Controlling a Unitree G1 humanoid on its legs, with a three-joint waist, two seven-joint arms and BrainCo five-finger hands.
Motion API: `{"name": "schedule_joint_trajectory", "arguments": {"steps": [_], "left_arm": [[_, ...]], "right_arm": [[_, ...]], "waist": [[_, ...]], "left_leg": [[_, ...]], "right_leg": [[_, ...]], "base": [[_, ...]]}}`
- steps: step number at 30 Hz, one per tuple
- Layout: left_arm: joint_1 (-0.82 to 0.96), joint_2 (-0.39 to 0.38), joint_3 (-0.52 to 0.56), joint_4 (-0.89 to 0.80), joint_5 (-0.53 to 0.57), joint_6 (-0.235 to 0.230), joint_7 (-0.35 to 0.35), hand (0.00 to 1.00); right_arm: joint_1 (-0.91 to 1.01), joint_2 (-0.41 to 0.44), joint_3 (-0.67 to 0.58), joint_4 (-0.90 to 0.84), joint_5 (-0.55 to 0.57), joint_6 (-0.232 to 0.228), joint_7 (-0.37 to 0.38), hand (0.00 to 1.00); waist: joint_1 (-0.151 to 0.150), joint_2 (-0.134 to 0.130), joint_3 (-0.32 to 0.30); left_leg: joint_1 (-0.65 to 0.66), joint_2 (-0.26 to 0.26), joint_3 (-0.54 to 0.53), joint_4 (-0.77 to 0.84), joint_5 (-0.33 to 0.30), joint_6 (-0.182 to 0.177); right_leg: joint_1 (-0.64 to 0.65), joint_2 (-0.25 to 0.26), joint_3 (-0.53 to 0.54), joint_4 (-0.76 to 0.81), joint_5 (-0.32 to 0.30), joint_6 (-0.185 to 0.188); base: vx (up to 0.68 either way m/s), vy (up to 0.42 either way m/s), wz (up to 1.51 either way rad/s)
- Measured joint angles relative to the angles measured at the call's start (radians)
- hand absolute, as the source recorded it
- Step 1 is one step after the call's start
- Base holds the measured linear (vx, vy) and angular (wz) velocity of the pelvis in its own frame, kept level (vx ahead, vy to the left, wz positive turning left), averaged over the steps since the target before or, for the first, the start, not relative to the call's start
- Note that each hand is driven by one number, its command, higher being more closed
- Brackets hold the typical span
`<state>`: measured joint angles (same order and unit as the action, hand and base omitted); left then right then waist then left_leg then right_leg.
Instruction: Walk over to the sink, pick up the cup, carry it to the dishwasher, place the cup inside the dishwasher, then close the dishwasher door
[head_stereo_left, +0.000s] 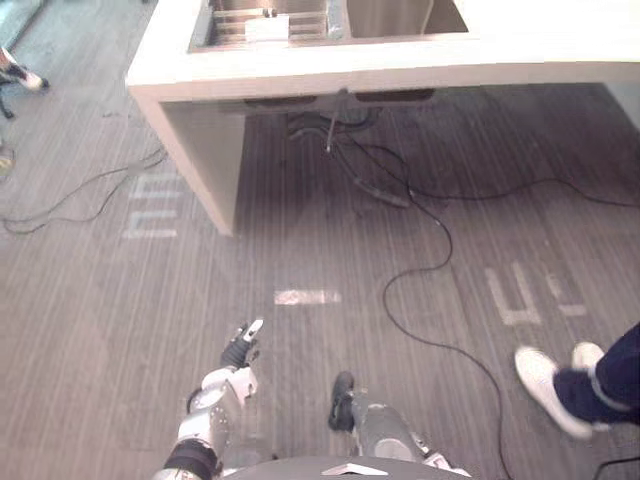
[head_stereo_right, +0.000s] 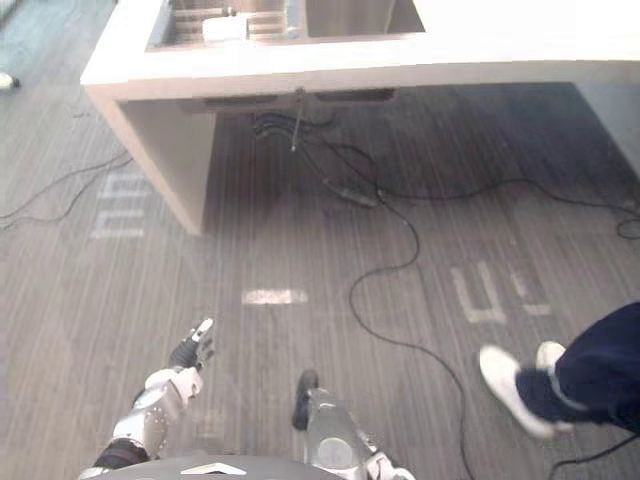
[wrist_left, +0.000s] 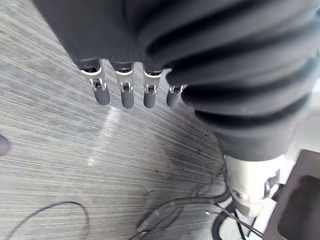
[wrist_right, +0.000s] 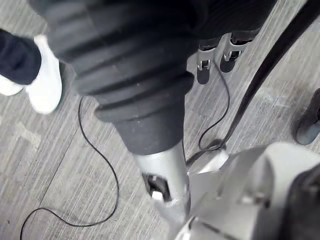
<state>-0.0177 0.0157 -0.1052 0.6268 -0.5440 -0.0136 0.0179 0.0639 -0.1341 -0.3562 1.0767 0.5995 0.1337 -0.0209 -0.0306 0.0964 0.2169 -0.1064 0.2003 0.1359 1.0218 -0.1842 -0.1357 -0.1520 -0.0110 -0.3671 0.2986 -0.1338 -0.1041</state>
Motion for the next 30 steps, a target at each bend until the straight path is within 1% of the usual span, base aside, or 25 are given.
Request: {"name": "schedule_joint_trajectory", "arguments": {"steps": [1, 3, 5, 6, 7, 8, 9, 10, 11, 12, 13, 14, 15, 16, 18, 19, 20, 21, 22, 23, 24, 25, 27, 28, 30], "left_arm": [[0.002, 0.004, -0.004, -0.041, 0.0, -0.01, 0.011, 0.0], [0.004, 0.004, -0.006, -0.127, -0.007, -0.02, 0.045, 0.0], [0.02, 0.007, -0.004, -0.219, -0.022, -0.03, 0.07, 0.0], [0.035, 0.009, -0.005, -0.278, -0.022, -0.032, 0.085, 0.0], [0.05, 0.009, -0.008, -0.332, -0.021, -0.035, 0.092, 0.0], [0.057, 0.009, -0.012, -0.355, -0.022, -0.038, 0.1, 0.0], [0.076, 0.009, -0.013, -0.407, -0.022, -0.043, 0.118, 0.0], [0.091, 0.01, -0.011, -0.453, -0.023, -0.054, 0.135, 0.0], [0.095, 0.011, -0.011, -0.47, -0.026, -0.061, 0.142, 0.0], [0.098, 0.011, -0.011, -0.487, -0.034, -0.073, 0.15, 0.0], [0.079, 0.033, 0.007, -0.483, -0.042, -0.079, 0.148, 0.0], [0.064, 0.034, 0.036, -0.497, -0.042, -0.082, 0.147, 0.0], [0.053, 0.033, 0.061, -0.545, -0.042, -0.085, 0.141, 0.0], [0.049, 0.031, 0.072, -0.572, -0.04, -0.089, 0.138, 0.0], [0.05, 0.016, 0.073, -0.608, -0.018, -0.091, 0.144, 0.0], [0.053, 0.005, 0.065, -0.634, -0.01, -0.091, 0.152, 0.0], [0.053, -0.001, 0.063, -0.649, -0.004, -0.091, 0.153, 0.0], [0.057, -0.001, 0.063, -0.697, 0.013, -0.09, 0.159, 0.0], [0.06, 0.015, 0.066, -0.752, 0.037, -0.09, 0.168, 0.0], [0.06, 0.02, 0.066, -0.781, 0.05, -0.091, 0.175, 0.0], [0.062, 0.019, 0.071, -0.836, 0.075, -0.105, 0.201, 0.0], [0.062, 0.015, 0.078, -0.868, 0.088, -0.131, 0.233, 0.0], [0.058, 0.013, 0.105, -0.905, 0.098, -0.186, 0.282, 0.0], [0.049, 0.012, 0.129, -0.922, 0.119, -0.228, 0.316, 0.0], [0.03, 0.014, 0.164, -0.938, 0.175, -0.288, 0.366, 0.0]], "right_arm": [[-0.018, -0.002, 0.003, 0.0, -0.016, -0.017, 0.009, 0.0], [-0.052, -0.011, 0.006, -0.001, -0.012, -0.05, 0.022, 0.0], [-0.084, -0.03, 0.037, -0.009, 0.005, -0.065, 0.028, 0.0], [-0.084, -0.034, 0.043, -0.052, 0.02, -0.065, 0.035, 0.0], [-0.073, -0.04, 0.068, -0.098, 0.031, -0.065, 0.035, 0.0], [-0.064, -0.048, 0.078, -0.121, 0.032, -0.065, 0.035, 0.0], [-0.048, -0.055, 0.078, -0.131, 0.031, -0.065, 0.035, 0.0], [-0.023, -0.062, 0.076, -0.136, 0.03, -0.063, 0.036, 0.0], [-0.014, -0.063, 0.072, -0.135, 0.027, -0.057, 0.039, 0.0], [0.011, -0.071, 0.057, -0.128, 0.022, -0.046, 0.042, 0.0], [0.016, -0.048, 0.025, -0.072, 0.023, -0.041, 0.04, 0.0], [0.016, -0.043, 0.022, -0.062, 0.021, -0.019, 0.045, 0.0], [0.007, -0.019, -0.014, -0.033, 0.021, -0.019, 0.048, 0.0], [0.007, -0.012, -0.032, -0.014, 0.02, -0.019, 0.049, 0.0], [0.013, -0.012, -0.079, 0.036, 0.009, -0.01, 0.042, 0.0], [0.025, -0.008, -0.11, 0.057, -0.002, -0.002, 0.035, 0.0], [0.033, -0.001, -0.132, 0.063, -0.002, -0.003, 0.033, 0.0], [0.058, 0.025, -0.139, 0.061, -0.002, -0.012, 0.033, 0.0], [0.075, 0.037, -0.145, 0.044, -0.01, -0.028, 0.034, 0.0], [0.081, 0.047, -0.159, 0.04, -0.02, -0.032, 0.034, 0.0], [0.084, 0.062, -0.17, 0.039, -0.047, -0.046, 0.033, 0.0], [0.092, 0.072, -0.191, 0.036, -0.059, -0.066, 0.033, 0.0], [0.097, 0.087, -0.201, 0.036, -0.059, -0.075, 0.033, 0.0], [0.102, 0.091, -0.199, 0.037, -0.058, -0.077, 0.034, 0.0], [0.117, 0.104, -0.206, 0.039, -0.065, -0.072, 0.033, 0.0]], "waist": [[0.014, 0.004, 0.004], [0.03, -0.013, 0.025], [0.053, -0.024, 0.037], [0.066, -0.034, 0.041], [0.064, -0.033, 0.042], [0.062, -0.03, 0.04], [0.067, -0.028, 0.04], [0.083, -0.026, 0.04], [0.089, -0.018, 0.04], [0.092, 0.011, 0.033], [0.082, -0.02, 0.037], [0.085, -0.026, 0.032], [0.095, -0.056, 0.035], [0.107, -0.063, 0.036], [0.117, -0.054, 0.03], [0.119, -0.044, 0.022], [0.117, -0.046, 0.017], [0.121, -0.072, 0.014], [0.113, -0.068, 0.004], [0.102, -0.07, 0.0], [0.094, -0.071, 0.001], [0.088, -0.064, 0.001], [0.08, -0.058, 0.0], [0.078, -0.058, 0.0], [0.075, -0.053, -0.007]], "left_leg": [[-0.073, -0.009, -0.008, 0.139, -0.016, 0.026], [-0.18, -0.067, -0.025, 0.146, -0.033, 0.035], [-0.249, -0.091, 0.021, -0.025, -0.044, 0.038], [-0.249, -0.113, 0.044, -0.252, -0.032, 0.058], [-0.234, -0.153, 0.02, -0.525, 0.022, 0.072], [-0.223, -0.169, -0.004, -0.658, 0.078, 0.074], [-0.197, -0.187, -0.035, -0.863, 0.208, 0.066], [-0.181, -0.19, -0.043, -0.947, 0.319, 0.081], [-0.174, -0.188, -0.041, -0.961, 0.366, 0.107], [-0.163, -0.18, -0.038, -0.967, 0.434, 0.155], [-0.151, -0.219, -0.043, -0.932, 0.469, 0.215], [-0.159, -0.225, -0.059, -0.926, 0.45, 0.225], [-0.162, -0.254, -0.048, -0.924, 0.414, 0.211], [-0.161, -0.274, -0.041, -0.915, 0.394, 0.225], [-0.14, -0.305, -0.03, -0.919, 0.362, 0.231], [-0.112, -0.323, -0.026, -0.943, 0.338, 0.227], [-0.096, -0.333, -0.02, -0.959, 0.313, 0.203], [-0.09, -0.344, -0.035, -0.855, 0.27, 0.253], [-0.068, -0.365, -0.058, -0.833, 0.2, 0.275], [-0.053, -0.372, -0.067, -0.838, 0.192, 0.287], [-0.016, -0.386, -0.074, -0.856, 0.184, 0.285], [0.035, -0.388, -0.087, -0.895, 0.184, 0.285], [0.11, -0.382, -0.123, -0.935, 0.18, 0.283], [0.143, -0.377, -0.148, -0.937, 0.17, 0.275], [0.167, -0.367, -0.195, -0.924, 0.148, 0.267]], "right_leg": [[0.07, 0.015, 0.016, -0.03, -0.021, -0.002], [0.162, 0.02, 0.037, -0.081, -0.033, 0.0], [0.241, 0.018, 0.067, -0.138, -0.032, 0.013], [0.289, 0.007, 0.082, -0.166, -0.043, 0.039], [0.327, -0.001, 0.085, -0.177, -0.064, 0.073], [0.347, -0.003, 0.09, -0.177, -0.075, 0.088], [0.388, -0.003, 0.111, -0.174, -0.099, 0.112], [0.433, 0.003, 0.131, -0.162, -0.138, 0.13], [0.457, 0.012, 0.139, -0.155, -0.161, 0.142], [0.497, 0.036, 0.14, -0.138, -0.195, 0.156], [0.535, 0.017, 0.14, -0.11, -0.245, 0.163], [0.513, -0.002, 0.138, -0.085, -0.234, 0.158], [0.504, -0.027, 0.147, -0.066, -0.224, 0.154], [0.504, -0.048, 0.147, -0.055, -0.212, 0.153], [0.491, -0.08, 0.144, 0.01, -0.168, 0.162], [0.454, -0.104, 0.144, 0.122, -0.126, 0.166], [0.42, -0.126, 0.151, 0.196, -0.098, 0.172], [0.33, -0.186, 0.197, 0.382, -0.012, 0.245], [0.251, -0.211, 0.216, 0.553, 0.123, 0.303], [0.217, -0.234, 0.221, 0.63, 0.159, 0.306], [0.128, -0.288, 0.192, 0.785, 0.13, 0.263], [0.061, -0.322, 0.141, 0.868, 0.067, 0.184], [0.001, -0.332, 0.056, 0.832, -0.041, 0.124], [-0.026, -0.308, 0.033, 0.708, -0.098, 0.124], [-0.045, -0.234, 0.079, 0.436, -0.118, 0.149]], "base": [[0.67, -0.181, -0.35], [0.58, -0.125, -0.44], [0.44, -0.061, -0.61], [0.46, -0.015, -0.57], [0.46, 0.006, -0.46], [0.46, 0.068, -0.32], [0.49, 0.127, -0.35], [0.5, 0.153, -0.38], [0.49, 0.199, -0.22], [0.46, 0.248, 0.12], [0.49, 0.249, 0.29], [0.45, 0.223, 0.29], [0.34, 0.127, 0.14], [0.4, 0.174, 0.16], [0.29, 0.122, 0.26], [0.2, 0.085, 0.31], [0.36, 0.152, 0.29], [0.45, 0.076, 0.12], [0.57, 0.098, 0.1], [0.49, 0.062, 0.09], [0.48, 0.181, 0.07], [0.38, 0.153, 0.05], [0.37, 0.102, 0.27], [0.29, 0.019, 0.49], [0.24, -0.057, 0.92]]}}
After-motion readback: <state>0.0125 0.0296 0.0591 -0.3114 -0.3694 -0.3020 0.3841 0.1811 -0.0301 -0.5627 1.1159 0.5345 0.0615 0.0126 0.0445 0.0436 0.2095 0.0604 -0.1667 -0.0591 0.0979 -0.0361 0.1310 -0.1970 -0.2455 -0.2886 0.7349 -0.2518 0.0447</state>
